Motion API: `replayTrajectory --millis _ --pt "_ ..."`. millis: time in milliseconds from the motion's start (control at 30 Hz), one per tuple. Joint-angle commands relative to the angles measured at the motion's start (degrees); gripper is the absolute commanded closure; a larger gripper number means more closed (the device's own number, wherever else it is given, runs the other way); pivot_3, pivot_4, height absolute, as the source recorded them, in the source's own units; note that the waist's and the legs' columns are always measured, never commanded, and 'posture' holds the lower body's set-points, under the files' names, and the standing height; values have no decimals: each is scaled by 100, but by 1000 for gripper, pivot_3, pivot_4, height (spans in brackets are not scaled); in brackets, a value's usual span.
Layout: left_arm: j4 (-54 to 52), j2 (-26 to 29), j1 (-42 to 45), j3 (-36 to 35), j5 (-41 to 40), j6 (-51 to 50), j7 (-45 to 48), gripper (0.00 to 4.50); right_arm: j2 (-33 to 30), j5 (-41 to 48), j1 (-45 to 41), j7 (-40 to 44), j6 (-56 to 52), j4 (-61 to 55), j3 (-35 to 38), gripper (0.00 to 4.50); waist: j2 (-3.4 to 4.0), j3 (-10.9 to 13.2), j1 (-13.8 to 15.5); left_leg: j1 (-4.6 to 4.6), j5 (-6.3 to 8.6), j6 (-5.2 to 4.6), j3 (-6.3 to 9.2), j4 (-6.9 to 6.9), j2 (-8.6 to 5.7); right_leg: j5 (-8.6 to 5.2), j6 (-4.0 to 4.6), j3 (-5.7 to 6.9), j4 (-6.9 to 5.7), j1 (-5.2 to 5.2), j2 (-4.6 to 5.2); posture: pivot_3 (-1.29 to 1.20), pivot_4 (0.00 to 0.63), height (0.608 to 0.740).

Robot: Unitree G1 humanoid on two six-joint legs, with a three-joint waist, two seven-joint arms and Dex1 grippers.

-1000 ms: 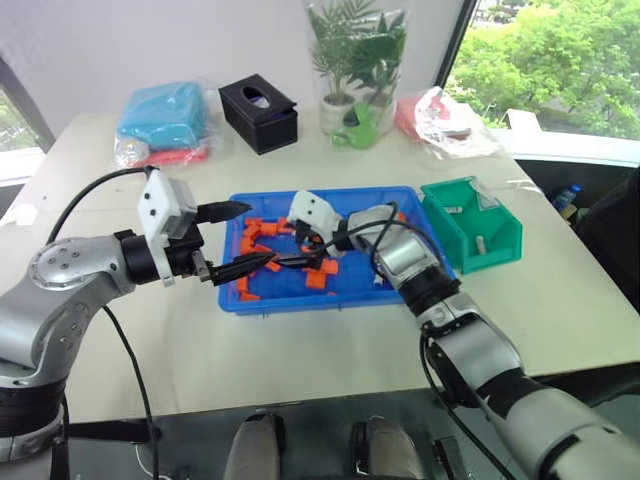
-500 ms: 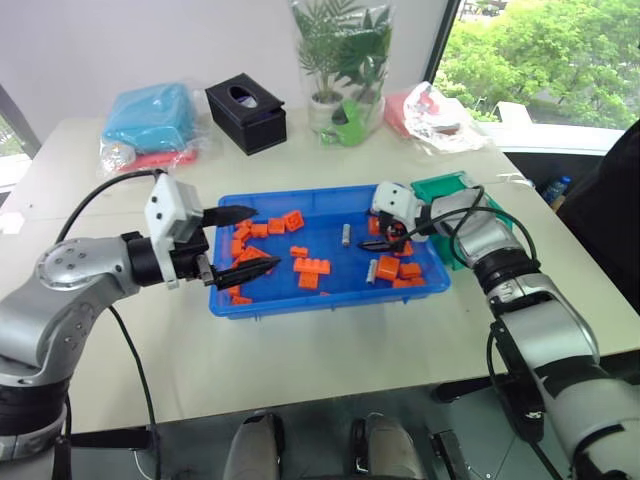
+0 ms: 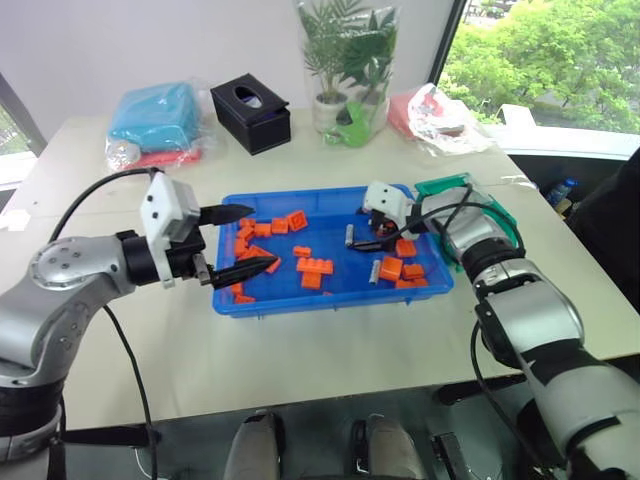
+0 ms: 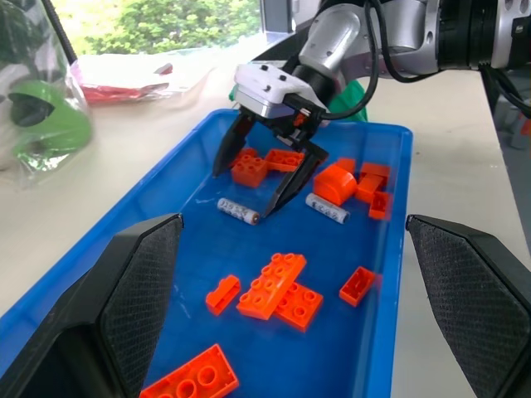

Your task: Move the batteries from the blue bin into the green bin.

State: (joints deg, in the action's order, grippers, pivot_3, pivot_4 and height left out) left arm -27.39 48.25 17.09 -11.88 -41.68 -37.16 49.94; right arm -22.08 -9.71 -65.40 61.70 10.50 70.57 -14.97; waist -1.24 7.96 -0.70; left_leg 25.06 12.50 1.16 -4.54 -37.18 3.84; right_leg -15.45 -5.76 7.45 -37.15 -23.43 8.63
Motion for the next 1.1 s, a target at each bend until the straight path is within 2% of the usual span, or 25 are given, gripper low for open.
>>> replayTrajectory --millis 33,400,767,867,933,967,1100 --pt "-180 71 37 -159 -12 82 -24 0 55 10 -270 90 -172 164 153 217 0 0 -5 0 0 0 0 0 0 0 0 0 0 1 0 0 150 657" --pt "-151 99 168 -124 -9 58 -36 0 347 18 -444 -55 -496 435 479 217 0 0 -5 0 0 0 -1 0 0 1 0 0 -1 4 0 0 150 657" --pt "-234 106 156 -183 -31 37 -112 0 447 -208 -425 -313 -607 548 435 217 -1 -1 -5 0 0 0 0 -1 0 1 0 0 -2 2 0 0 150 657" --pt "-240 107 177 -185 -37 30 -136 0 458 -197 -409 -279 -646 555 491 1018 -1 0 -7 0 0 0 0 -1 0 1 0 0 -2 2 0 0 150 657" --pt "-237 110 188 -188 -48 28 -151 0 458 -226 -380 -280 -622 543 493 2010 -1 0 -7 0 0 0 0 0 0 1 0 0 -2 3 0 0 150 657" --pt "-234 112 188 -191 -52 31 -155 0 454 -251 -364 -294 -599 535 481 2271 0 0 -8 0 0 0 0 0 0 1 0 0 -2 3 -1 0 150 657" --pt "-222 115 180 -193 -66 36 -153 0 400 -100 -388 -165 -532 429 626 2269 -1 -1 -5 0 0 0 0 -1 0 1 0 0 -2 3 0 0 150 657"
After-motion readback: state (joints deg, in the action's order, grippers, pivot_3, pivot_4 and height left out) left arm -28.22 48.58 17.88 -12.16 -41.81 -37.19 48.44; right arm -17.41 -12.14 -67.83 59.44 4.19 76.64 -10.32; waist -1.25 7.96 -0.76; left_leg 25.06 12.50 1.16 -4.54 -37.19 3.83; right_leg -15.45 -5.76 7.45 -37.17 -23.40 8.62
